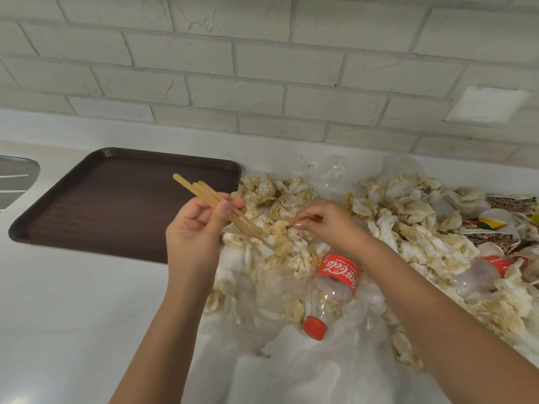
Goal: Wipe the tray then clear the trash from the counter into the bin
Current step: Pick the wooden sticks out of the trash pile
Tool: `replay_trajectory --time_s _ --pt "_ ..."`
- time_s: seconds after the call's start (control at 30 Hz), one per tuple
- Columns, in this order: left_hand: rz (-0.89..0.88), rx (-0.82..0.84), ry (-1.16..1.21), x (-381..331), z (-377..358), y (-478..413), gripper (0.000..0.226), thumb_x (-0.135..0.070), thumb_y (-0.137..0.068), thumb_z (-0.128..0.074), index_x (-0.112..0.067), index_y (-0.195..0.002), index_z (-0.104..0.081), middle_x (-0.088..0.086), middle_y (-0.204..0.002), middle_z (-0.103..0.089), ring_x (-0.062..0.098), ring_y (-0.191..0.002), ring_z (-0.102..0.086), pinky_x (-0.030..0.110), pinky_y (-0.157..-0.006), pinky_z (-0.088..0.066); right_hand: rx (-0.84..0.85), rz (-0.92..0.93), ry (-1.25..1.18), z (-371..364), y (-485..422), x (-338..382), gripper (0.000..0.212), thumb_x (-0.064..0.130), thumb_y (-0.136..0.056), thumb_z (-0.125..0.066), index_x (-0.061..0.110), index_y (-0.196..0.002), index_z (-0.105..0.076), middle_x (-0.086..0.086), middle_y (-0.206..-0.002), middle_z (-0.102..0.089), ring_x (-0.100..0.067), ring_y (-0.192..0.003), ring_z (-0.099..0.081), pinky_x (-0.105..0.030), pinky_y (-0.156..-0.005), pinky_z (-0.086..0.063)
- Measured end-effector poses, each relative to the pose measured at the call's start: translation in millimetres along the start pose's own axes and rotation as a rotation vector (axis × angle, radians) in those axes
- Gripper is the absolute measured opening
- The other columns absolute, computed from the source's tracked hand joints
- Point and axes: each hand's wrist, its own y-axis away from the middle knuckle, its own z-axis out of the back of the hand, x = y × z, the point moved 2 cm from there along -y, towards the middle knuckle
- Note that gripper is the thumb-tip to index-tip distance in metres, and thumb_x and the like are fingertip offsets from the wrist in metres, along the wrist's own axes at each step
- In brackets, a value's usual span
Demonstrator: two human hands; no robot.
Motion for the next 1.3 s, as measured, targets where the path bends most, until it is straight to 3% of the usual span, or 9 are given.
replay_trajectory --time_s 0.27,0.4,0.57,0.67,0.8,0.9,1.1,1.2,1.3 --pt "0.064 -0.104 0.193 2.5 3.1 -11.7 0.011 -0.014 -0.096 -0.048 -0.017 -0.1 -0.058 0.001 -0.088 -0.072 0.021 -0.091 -0.07 0.032 -0.081 -0.056 -0.276 -0.114 -0.534 22.4 6.7 -2.2 0.02 0.018 -0.097 -0.048 0.022 -0.083 -0.062 0.016 -0.074 -0.064 0.007 -0.065 -0.056 -0.01 -0.066 -0.042" --pt "0.032 -0.102 0.133 2.8 0.3 -10.9 0.008 -0.015 -0.097 -0.048 -0.017 -0.099 -0.056 0.006 -0.09 -0.073 0.025 -0.093 -0.07 0.034 -0.08 -0.057 -0.385 -0.108 -1.066 40.2 6.9 1.0 0.028 0.011 -0.101 -0.035 0.012 -0.084 -0.056 -0.002 -0.074 -0.062 -0.008 -0.065 -0.057 -0.021 -0.062 -0.039" --pt "0.028 -0.004 0.119 7.6 -6.4 -9.2 0.008 -0.021 -0.096 -0.047 -0.018 -0.099 -0.054 0.009 -0.091 -0.072 0.03 -0.094 -0.069 0.036 -0.079 -0.057 -0.398 -0.093 -1.231 50.9 12.7 12.5 0.025 0.005 -0.1 -0.032 0.01 -0.088 -0.053 -0.003 -0.069 -0.061 -0.019 -0.074 -0.064 -0.028 -0.074 -0.052" --pt "0.046 0.037 0.173 11.2 -12.5 -8.2 0.011 -0.026 -0.091 -0.05 -0.019 -0.098 -0.055 0.009 -0.09 -0.072 0.029 -0.094 -0.069 0.033 -0.076 -0.055 -0.198 -0.182 -1.035 35.2 28.4 33.4 0.022 0.022 -0.1 -0.038 0.014 -0.096 -0.058 0.007 -0.056 -0.045 -0.011 -0.054 -0.041 -0.023 -0.052 -0.039" --pt "0.044 0.024 0.239 12.4 -19.8 -4.9 0.011 -0.025 -0.088 -0.052 -0.019 -0.095 -0.057 0.005 -0.084 -0.071 0.021 -0.084 -0.07 0.028 -0.071 -0.056 0.228 -0.156 -0.55 -4.2 48.6 67.4 0.011 0.032 -0.084 -0.065 0.041 -0.078 -0.066 0.019 -0.053 -0.055 0.002 -0.052 -0.05 -0.015 -0.057 -0.041" --pt "0.036 -0.014 0.244 13.8 -17.0 -4.7 0.009 -0.023 -0.089 -0.051 -0.019 -0.095 -0.057 0.0 -0.077 -0.069 0.014 -0.075 -0.068 0.026 -0.07 -0.056 0.207 -0.138 -0.489 -18.8 44.7 63.6 0.032 0.024 -0.076 -0.078 0.037 -0.051 -0.062 0.014 -0.054 -0.046 -0.004 -0.055 -0.047 -0.021 -0.062 -0.041" --pt "0.01 -0.147 0.274 19.3 -4.4 -12.9 0.014 -0.018 -0.099 -0.042 -0.023 -0.095 -0.054 -0.005 -0.076 -0.067 0.01 -0.078 -0.068 0.029 -0.083 -0.056 0.281 -0.122 -0.268 -13.6 40.3 56.4 0.007 0.03 -0.075 -0.077 0.031 -0.076 -0.07 0.014 -0.045 -0.042 -0.006 -0.055 -0.042 -0.026 -0.063 -0.038" --pt "0.029 -0.199 0.294 29.0 3.6 -26.1 0.011 -0.026 -0.097 -0.045 -0.028 -0.093 -0.055 -0.008 -0.072 -0.065 0.008 -0.077 -0.068 0.031 -0.084 -0.056 0.301 -0.148 -0.072 6.0 32.4 55.0 0.021 0.036 -0.073 -0.078 0.023 -0.089 -0.071 0.019 -0.049 -0.052 0.003 -0.052 -0.05 -0.012 -0.055 -0.038" --pt "0.108 -0.206 0.328 46.4 9.9 -39.3 0.013 -0.042 -0.082 -0.057 -0.032 -0.089 -0.062 -0.011 -0.072 -0.066 0.007 -0.08 -0.069 0.033 -0.083 -0.056 0.144 -0.237 0.168 27.1 6.5 39.1 0.037 0.051 -0.072 -0.073 0.02 -0.092 -0.069 0.009 -0.072 -0.064 -0.007 -0.066 -0.059 -0.022 -0.06 -0.046"
